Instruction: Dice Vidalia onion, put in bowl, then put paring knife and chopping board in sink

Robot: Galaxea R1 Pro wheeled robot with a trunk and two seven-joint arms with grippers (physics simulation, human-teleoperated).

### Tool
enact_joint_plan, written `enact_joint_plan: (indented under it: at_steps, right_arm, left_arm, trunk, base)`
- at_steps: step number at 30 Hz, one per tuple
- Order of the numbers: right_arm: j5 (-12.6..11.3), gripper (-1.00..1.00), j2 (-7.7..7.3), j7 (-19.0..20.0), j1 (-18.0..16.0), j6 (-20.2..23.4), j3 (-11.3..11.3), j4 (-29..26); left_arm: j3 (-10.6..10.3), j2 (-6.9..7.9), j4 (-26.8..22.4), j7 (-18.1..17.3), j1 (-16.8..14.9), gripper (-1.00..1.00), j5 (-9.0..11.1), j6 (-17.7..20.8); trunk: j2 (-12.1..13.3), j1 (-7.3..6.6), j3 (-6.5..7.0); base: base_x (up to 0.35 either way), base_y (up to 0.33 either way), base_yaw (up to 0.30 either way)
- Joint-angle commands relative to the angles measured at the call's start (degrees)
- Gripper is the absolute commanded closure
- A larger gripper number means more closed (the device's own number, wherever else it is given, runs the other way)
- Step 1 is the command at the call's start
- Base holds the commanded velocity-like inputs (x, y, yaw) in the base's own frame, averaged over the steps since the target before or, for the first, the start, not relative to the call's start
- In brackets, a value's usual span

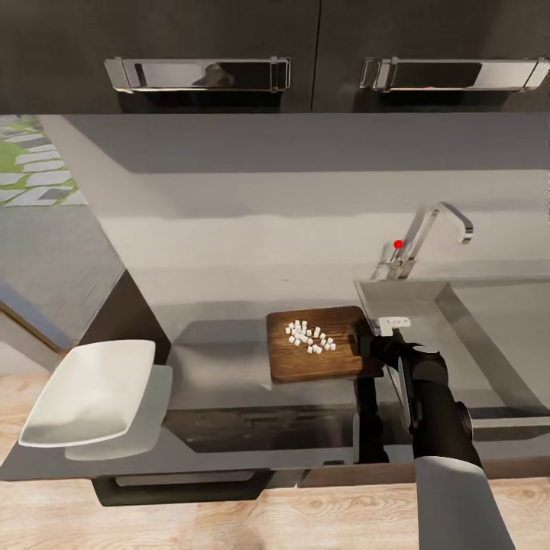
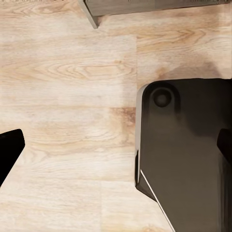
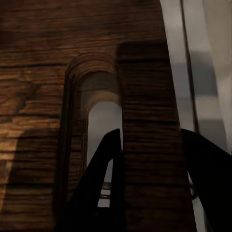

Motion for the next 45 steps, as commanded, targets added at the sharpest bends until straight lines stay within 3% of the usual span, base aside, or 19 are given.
enact_joint_plan:
  at_steps: [1, 23, 37, 45]
  right_arm:
    - [0.54, 1.0, 0.07, 0.52, -0.05, 0.17, -0.15, -0.08]
    - [0.54, 1.0, 0.07, 0.52, -0.05, 0.18, -0.14, -0.08]
    - [0.54, 1.0, 0.07, 0.52, -0.05, 0.19, -0.14, -0.08]
    - [0.54, 1.0, 0.07, 0.52, -0.05, 0.21, -0.14, -0.08]
  left_arm:
    - [-0.49, 0.08, -0.12, 0.19, 0.01, -1.0, 0.58, -0.09]
    - [-0.49, 0.08, -0.03, 0.19, 0.01, -1.0, 0.58, -0.09]
    - [-0.48, 0.08, -0.03, 0.19, 0.01, -1.0, 0.58, -0.09]
    - [-0.49, 0.08, -0.03, 0.19, 0.01, -1.0, 0.58, -0.1]
  trunk:
    - [-0.1, 0.04, 0.0]
    - [-0.1, 0.04, 1.98]
    - [-0.1, 0.04, 3.18]
    - [-0.1, 0.04, 3.87]
  base:
    - [0.0, 0.0, 0.0]
    - [0.0, 0.004, 0.0]
    - [0.0, 0.266, 0.0]
    - [0.0, 0.047, 0.0]
